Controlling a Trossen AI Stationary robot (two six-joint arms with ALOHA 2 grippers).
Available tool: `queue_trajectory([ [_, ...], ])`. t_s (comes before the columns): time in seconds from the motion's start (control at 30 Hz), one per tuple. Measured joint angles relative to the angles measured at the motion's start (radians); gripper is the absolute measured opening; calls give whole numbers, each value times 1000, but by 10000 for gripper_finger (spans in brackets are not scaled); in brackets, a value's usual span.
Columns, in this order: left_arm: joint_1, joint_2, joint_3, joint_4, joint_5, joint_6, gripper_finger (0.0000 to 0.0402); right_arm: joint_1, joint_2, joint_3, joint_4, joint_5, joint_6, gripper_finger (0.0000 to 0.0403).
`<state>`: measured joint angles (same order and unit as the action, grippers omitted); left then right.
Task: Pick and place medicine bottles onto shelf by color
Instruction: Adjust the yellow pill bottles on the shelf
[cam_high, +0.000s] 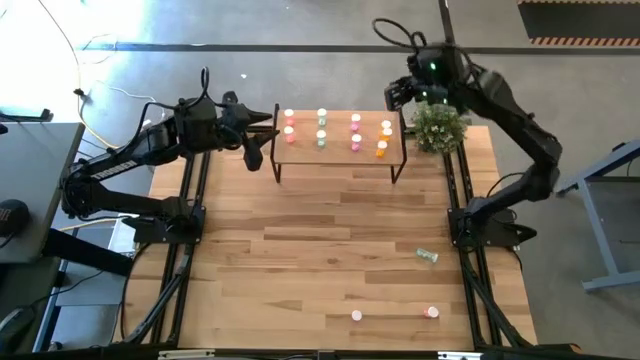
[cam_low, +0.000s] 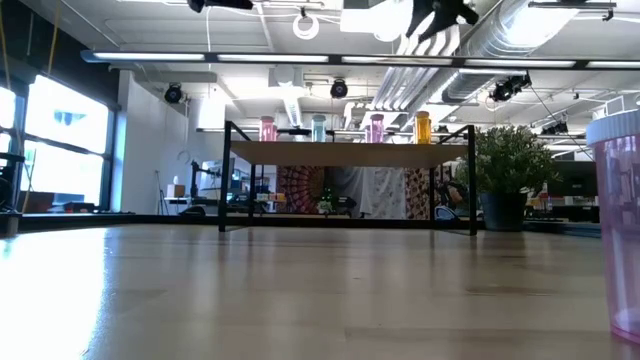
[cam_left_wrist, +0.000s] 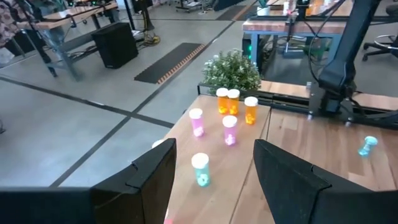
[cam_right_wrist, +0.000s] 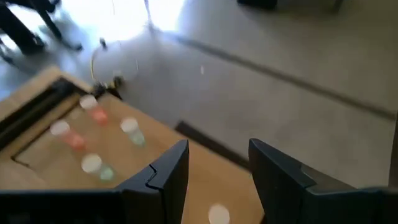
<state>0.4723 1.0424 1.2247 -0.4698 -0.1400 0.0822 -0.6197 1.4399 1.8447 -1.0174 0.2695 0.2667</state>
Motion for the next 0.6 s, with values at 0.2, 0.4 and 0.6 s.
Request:
queue_trajectory([
  [0.2,14,0,0,0,1,0,204,-111,121,116,-227,-185,25,158],
  [0.4,14,0,0,-1,-3,0,204,-156,209,120,-319,-330,43,158],
  [0.6,14,0,0,-4,-3,0,204,-154,281,120,-365,-357,42,158],
])
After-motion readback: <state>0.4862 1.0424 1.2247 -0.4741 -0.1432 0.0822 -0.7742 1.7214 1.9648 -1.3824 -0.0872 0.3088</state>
